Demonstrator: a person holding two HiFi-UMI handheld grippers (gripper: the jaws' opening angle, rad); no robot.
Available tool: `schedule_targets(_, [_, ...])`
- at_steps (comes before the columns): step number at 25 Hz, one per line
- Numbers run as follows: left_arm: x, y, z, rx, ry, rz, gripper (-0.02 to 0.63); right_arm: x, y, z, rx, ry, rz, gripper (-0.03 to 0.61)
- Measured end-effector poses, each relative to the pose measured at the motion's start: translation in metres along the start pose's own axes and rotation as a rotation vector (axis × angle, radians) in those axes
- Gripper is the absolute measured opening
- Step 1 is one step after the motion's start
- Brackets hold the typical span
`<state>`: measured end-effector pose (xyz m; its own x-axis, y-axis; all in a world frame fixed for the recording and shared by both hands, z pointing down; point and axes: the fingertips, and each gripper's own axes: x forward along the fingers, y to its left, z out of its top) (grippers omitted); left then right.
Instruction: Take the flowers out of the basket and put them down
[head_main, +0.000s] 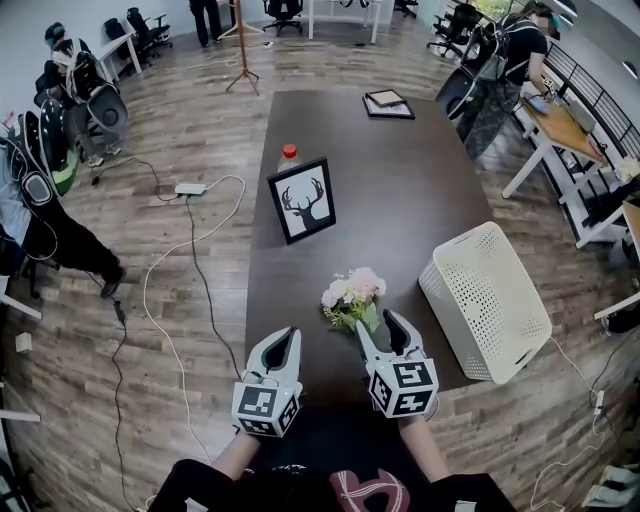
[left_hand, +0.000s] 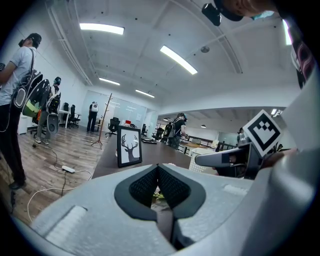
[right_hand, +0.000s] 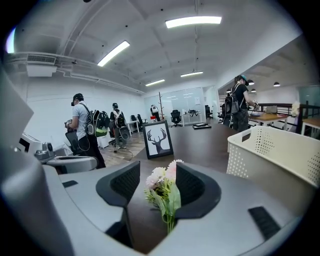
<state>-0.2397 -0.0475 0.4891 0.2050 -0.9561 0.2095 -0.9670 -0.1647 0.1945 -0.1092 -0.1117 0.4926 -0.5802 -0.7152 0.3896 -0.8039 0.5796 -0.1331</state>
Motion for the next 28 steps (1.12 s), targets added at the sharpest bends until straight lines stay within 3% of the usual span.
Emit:
schedule_targets(18, [0.001, 0.0, 0.001, 0.007, -0.01, -0.003, 0.009, -0.001, 0.009, -0.007, -0.082, 0.022, -0.004, 0.092])
schedule_targets(28, [0.0, -0.002, 0.001, 0.009, -0.014, -0.003, 0.009, -0.003, 0.008, -0.011, -0.063, 0.013, -0.013, 0.029])
